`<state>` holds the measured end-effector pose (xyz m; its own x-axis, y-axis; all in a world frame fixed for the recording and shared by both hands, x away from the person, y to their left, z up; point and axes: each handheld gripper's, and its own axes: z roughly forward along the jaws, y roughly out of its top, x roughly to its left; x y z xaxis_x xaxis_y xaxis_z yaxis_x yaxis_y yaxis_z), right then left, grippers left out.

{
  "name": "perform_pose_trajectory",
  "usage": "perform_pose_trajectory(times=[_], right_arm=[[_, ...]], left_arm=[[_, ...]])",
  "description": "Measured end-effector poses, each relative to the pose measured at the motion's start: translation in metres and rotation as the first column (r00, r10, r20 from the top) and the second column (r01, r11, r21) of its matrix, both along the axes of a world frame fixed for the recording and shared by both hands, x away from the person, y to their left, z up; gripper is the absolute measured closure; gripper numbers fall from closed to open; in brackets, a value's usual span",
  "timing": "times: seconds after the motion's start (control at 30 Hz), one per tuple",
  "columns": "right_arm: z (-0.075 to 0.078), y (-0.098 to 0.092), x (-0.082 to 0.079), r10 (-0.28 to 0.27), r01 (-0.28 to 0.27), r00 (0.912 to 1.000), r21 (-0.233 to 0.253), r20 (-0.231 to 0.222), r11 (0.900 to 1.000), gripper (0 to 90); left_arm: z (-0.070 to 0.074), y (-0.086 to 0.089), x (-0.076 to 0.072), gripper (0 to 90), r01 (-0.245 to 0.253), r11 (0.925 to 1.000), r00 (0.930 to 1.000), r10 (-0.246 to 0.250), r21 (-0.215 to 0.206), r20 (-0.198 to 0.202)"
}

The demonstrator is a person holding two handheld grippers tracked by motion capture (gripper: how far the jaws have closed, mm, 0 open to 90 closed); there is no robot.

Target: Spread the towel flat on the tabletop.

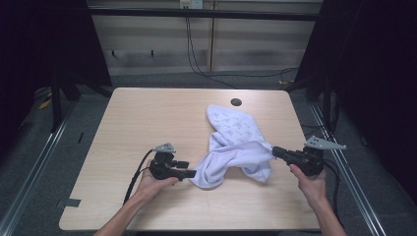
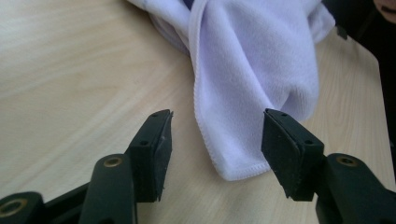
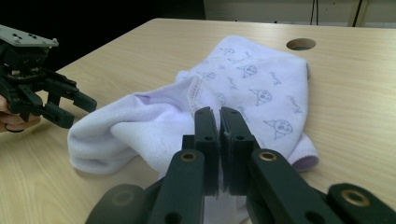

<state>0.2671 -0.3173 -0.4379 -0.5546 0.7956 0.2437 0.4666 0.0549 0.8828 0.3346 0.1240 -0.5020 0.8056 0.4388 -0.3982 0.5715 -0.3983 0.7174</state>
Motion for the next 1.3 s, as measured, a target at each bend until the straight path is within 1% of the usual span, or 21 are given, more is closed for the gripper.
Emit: perform_pose_trajectory(times=[0.07,0.13,0.27,0.33,0.43,0.53,0.6,0.63,0.7,0.73,0.8,0.9,0.97,1.03,1.07,1.1,1.17,1.2,1.23,1.27,1.3], right_arm=[[-0.001,-0.001,-0.002,-0.003,0.003,1.0000,-0.002,-0.004,1.000,86.3],[-0.002,-0.004,-0.005,-0.003,0.003,1.0000,-0.001,-0.001,1.000,86.4],[-0.003,-0.008,-0.011,-0.009,0.009,0.9999,0.004,-0.005,1.000,86.3],[-0.004,-0.010,-0.016,-0.008,0.008,0.9999,0.011,-0.009,1.000,86.3],[-0.002,-0.013,-0.028,0.001,-0.001,1.0000,0.006,-0.009,1.000,86.3],[0.006,-0.016,-0.049,0.014,-0.014,0.9999,0.014,0.001,1.000,86.3],[0.010,-0.016,-0.060,0.026,-0.027,0.9995,0.024,0.019,0.999,86.4],[0.014,-0.014,-0.067,0.032,-0.033,0.9990,0.024,0.032,0.999,86.4],[0.018,-0.011,-0.072,0.035,-0.036,0.9983,0.031,0.047,0.999,86.4],[0.020,-0.010,-0.071,0.040,-0.042,0.9976,0.034,0.057,0.999,86.4],[0.027,-0.006,-0.063,0.038,-0.041,0.9968,0.041,0.070,0.998,86.4],[0.043,-0.002,-0.042,0.028,-0.035,0.9948,0.075,0.098,0.997,86.4],[0.059,-0.001,-0.029,0.026,-0.039,0.9915,0.103,0.128,0.994,86.4],[0.080,0.001,-0.014,0.015,-0.031,0.9866,0.098,0.163,0.995,86.5],[0.090,0.001,-0.006,0.014,-0.034,0.9836,0.112,0.180,0.993,86.5],[0.100,0.002,0.001,0.015,-0.039,0.9808,0.121,0.195,0.992,86.5],[0.119,0.005,0.015,0.007,-0.034,0.9747,0.117,0.223,0.993,86.5],[0.130,0.007,0.023,0.007,-0.035,0.9731,0.119,0.230,0.992,86.5],[0.136,0.008,0.029,0.006,-0.036,0.9716,0.123,0.237,0.992,86.5],[0.145,0.009,0.038,0.001,-0.032,0.9708,0.125,0.240,0.992,86.6],[0.150,0.010,0.043,0.002,-0.033,0.9701,0.123,0.243,0.992,86.5]], left_arm=[[-0.006,-0.004,-0.001,45.8,0.018,0.9996,0.9998,-0.018,0.021,-0.011],[-0.005,-0.006,-0.005,54.2,0.043,0.9989,0.9991,-0.043,0.018,-0.001],[-0.004,-0.006,-0.009,86.4,0.089,0.9960,0.9958,-0.089,0.001,0.017],[0.001,-0.003,-0.009,87.7,0.072,0.9973,0.9970,-0.072,-0.016,0.029],[0.014,0.008,-0.009,87.9,0.036,0.9959,0.9985,-0.033,-0.083,0.045],[0.034,0.025,-0.013,88.0,0.010,0.9905,0.9951,0.004,-0.137,0.098],[0.049,0.037,-0.016,88.1,-0.002,0.9829,0.9901,0.028,-0.184,0.138],[0.055,0.040,-0.016,88.1,-0.004,0.9814,0.9878,0.034,-0.192,0.152],[0.067,0.048,-0.014,88.2,-0.028,0.9779,0.9798,0.068,-0.207,0.188],[0.075,0.053,-0.011,88.2,-0.041,0.9724,0.9768,0.087,-0.230,0.195],[0.086,0.057,-0.006,88.2,-0.060,0.9700,0.9687,0.114,-0.235,0.221],[0.109,0.065,0.001,88.3,-0.086,0.9572,0.9554,0.158,-0.276,0.250],[0.129,0.069,0.006,88.3,-0.095,0.9516,0.9418,0.181,-0.292,0.283],[0.148,0.073,0.013,88.2,-0.114,0.9404,0.9270,0.217,-0.320,0.306],[0.157,0.074,0.017,88.3,-0.124,0.9349,0.9202,0.234,-0.333,0.314],[0.166,0.075,0.020,88.3,-0.133,0.9325,0.9131,0.247,-0.336,0.324],[0.185,0.076,0.028,88.3,-0.154,0.9237,0.8948,0.281,-0.351,0.347],[0.192,0.077,0.031,88.3,-0.160,0.9210,0.8897,0.290,-0.355,0.352],[0.202,0.080,0.036,88.3,-0.179,0.9150,0.8788,0.314,-0.362,0.360],[0.208,0.081,0.039,88.3,-0.186,0.9107,0.8732,0.325,-0.369,0.363],[0.217,0.083,0.042,88.3,-0.192,0.9107,0.8655,0.333,-0.366,0.374]])
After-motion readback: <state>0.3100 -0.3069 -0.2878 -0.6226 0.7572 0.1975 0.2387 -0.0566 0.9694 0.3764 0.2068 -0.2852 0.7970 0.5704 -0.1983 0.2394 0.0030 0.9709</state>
